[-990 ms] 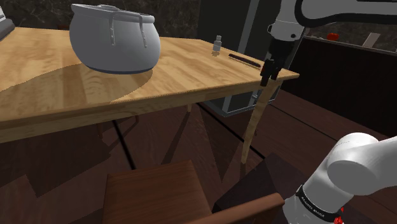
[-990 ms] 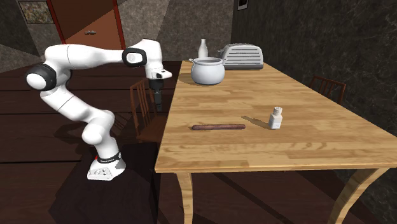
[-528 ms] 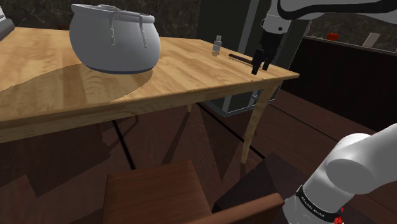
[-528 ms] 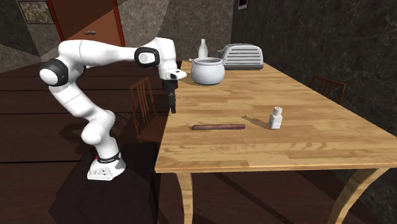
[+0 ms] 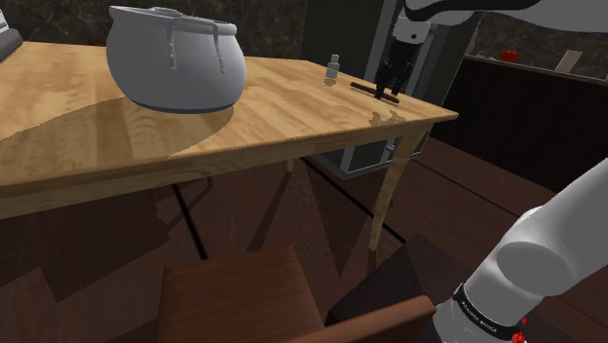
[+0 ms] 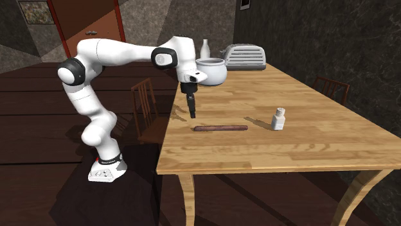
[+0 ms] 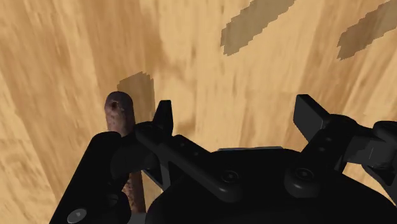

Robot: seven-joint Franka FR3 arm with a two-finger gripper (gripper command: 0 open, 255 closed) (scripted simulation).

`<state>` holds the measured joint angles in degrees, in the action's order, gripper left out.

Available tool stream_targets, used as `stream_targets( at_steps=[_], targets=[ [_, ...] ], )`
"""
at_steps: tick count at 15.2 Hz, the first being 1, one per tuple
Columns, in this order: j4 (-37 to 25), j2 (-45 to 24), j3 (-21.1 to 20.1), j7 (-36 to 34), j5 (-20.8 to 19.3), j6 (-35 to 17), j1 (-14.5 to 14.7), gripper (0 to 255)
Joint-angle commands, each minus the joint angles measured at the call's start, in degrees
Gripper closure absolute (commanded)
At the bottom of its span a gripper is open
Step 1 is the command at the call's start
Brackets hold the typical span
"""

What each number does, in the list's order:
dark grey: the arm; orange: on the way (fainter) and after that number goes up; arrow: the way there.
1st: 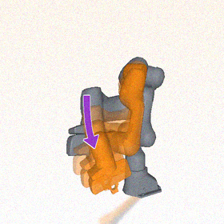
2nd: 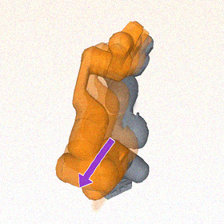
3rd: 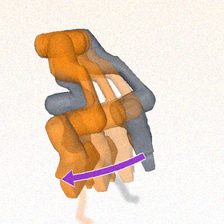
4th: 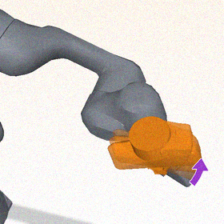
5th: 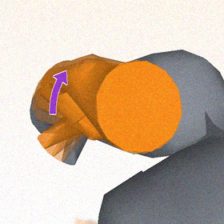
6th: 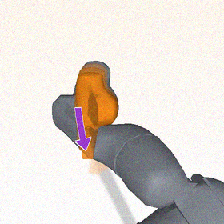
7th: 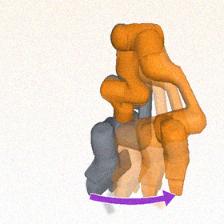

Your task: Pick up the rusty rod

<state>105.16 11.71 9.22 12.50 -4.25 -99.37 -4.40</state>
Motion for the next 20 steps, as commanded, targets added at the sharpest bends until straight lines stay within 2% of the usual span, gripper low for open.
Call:
stream_targets(
  at_steps=[1,7,11,12,20],
  targets=[
    [-4.6,-4.0,1.2,1.2,1.3,0.1,-0.6,0],
    [-21.4,-17.3,4.5,5.0,6.6,2.6,-3.3,0],
    [-36.5,-28.0,5.8,7.1,11.2,6.8,-6.7,0],
    [-37.2,-28.4,5.8,7.2,11.4,7.0,-6.9,0],
    [-27.7,-26.0,5.6,7.3,10.7,-0.1,-6.1,0]
  ],
)
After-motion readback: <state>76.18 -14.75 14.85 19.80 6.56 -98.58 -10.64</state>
